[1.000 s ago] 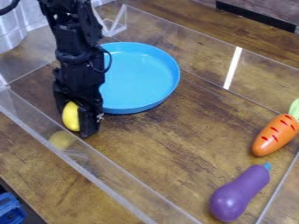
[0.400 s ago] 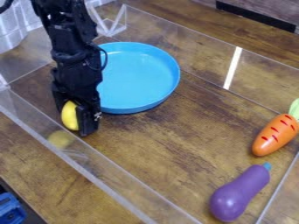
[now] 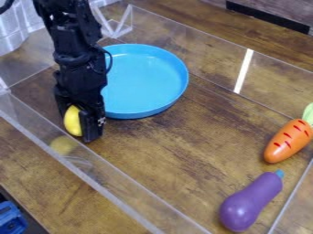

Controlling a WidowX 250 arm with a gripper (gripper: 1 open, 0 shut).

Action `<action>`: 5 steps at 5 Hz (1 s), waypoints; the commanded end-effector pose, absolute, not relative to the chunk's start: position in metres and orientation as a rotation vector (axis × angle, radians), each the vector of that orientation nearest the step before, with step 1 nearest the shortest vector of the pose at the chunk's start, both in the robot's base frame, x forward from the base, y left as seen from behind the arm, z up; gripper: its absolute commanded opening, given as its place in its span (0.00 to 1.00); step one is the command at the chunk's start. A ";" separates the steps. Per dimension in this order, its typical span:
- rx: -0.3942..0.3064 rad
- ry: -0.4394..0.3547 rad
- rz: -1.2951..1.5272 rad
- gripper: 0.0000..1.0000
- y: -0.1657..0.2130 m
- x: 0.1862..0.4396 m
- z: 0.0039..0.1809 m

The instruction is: Put the lemon on the blue tray

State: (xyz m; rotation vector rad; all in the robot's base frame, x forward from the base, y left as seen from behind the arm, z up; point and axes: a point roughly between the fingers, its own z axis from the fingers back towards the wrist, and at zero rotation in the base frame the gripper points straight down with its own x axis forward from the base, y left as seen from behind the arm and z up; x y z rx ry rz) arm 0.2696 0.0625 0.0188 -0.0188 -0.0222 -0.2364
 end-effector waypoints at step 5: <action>0.004 -0.066 -0.276 0.00 0.061 0.282 0.039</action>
